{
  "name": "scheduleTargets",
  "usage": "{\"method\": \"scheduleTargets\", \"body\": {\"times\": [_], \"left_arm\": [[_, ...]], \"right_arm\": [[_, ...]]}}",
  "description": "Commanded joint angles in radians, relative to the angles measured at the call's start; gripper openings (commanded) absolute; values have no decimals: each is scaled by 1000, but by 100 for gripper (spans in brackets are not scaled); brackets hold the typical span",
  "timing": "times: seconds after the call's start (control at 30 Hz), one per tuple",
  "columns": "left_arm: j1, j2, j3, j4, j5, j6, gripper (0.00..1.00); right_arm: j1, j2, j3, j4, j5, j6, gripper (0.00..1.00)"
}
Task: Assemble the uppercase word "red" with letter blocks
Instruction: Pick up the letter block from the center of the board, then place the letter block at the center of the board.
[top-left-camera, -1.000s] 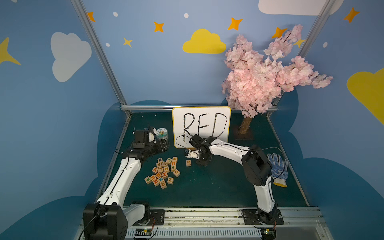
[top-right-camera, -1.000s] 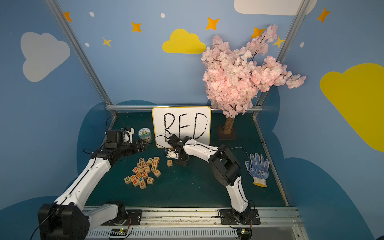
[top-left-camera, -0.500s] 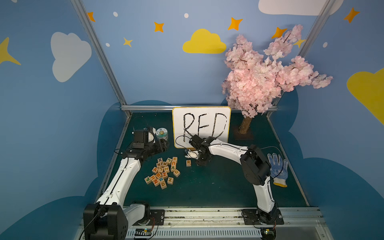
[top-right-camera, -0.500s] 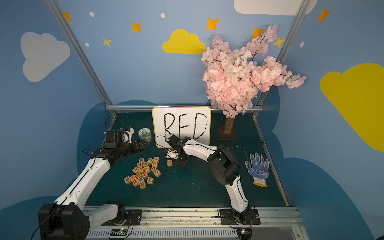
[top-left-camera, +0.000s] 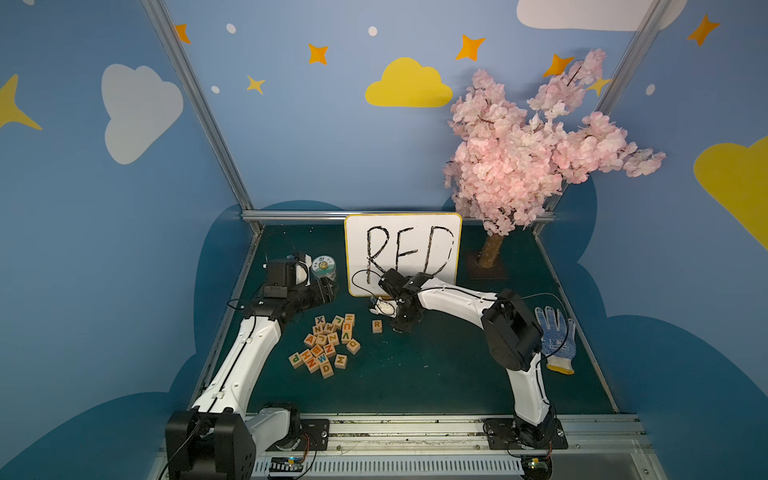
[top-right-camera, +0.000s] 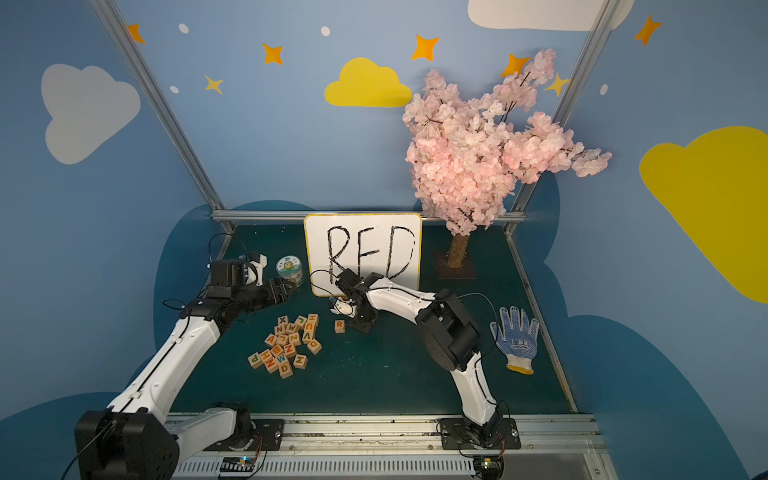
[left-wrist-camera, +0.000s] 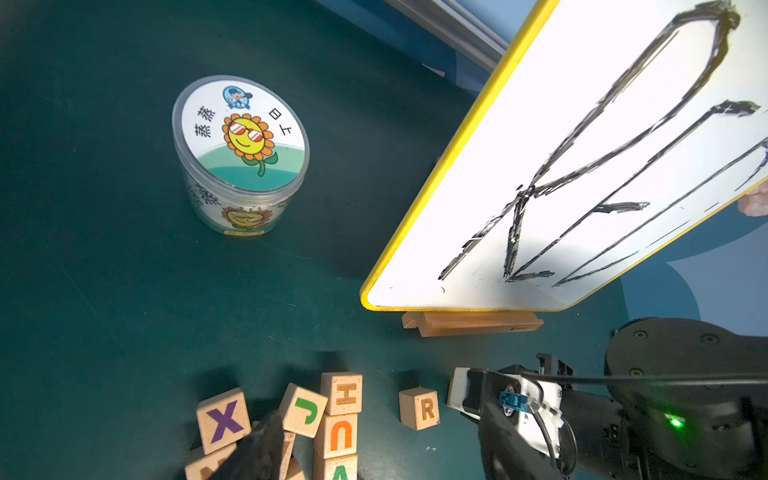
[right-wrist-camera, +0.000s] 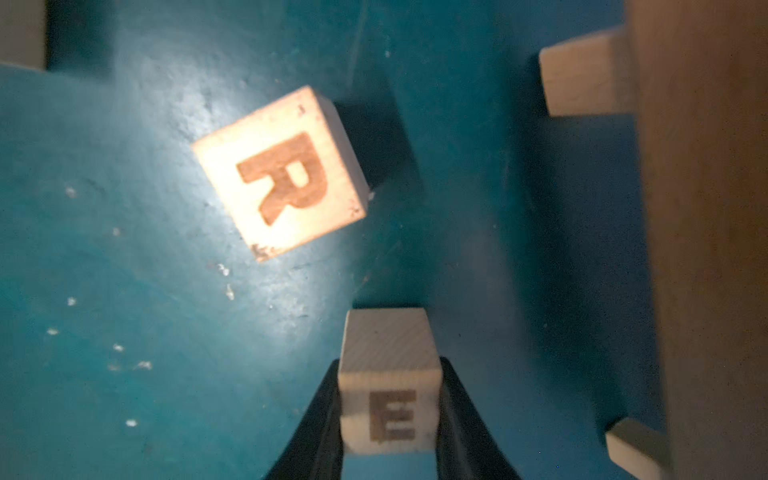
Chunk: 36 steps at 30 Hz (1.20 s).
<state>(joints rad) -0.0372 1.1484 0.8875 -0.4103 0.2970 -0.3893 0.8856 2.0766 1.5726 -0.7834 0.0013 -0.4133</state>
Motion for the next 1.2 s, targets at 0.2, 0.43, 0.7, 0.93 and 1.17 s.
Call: {"method": "scheduleTargets", "body": {"times": [0.2,0.43,0.7,0.93,1.17], "left_arm": [[4,-23,-15,5,11,3,73],[3,-18,-21,11,23,-1,73],[3,-9,-25,23,53,-2,72],[-1,-10,-26,27,76,-7,72],[-13,1,-34,34,83,-17,72]], "right_arm": [[18,-81,15,-65,-16,133,15],[22,-114,49,-139,72,340,15],[52,-153,39,-135,138,678,16],[55,-123,3,-93,129,910,21],[38,-70,17,-141,150,1037,21]]}}
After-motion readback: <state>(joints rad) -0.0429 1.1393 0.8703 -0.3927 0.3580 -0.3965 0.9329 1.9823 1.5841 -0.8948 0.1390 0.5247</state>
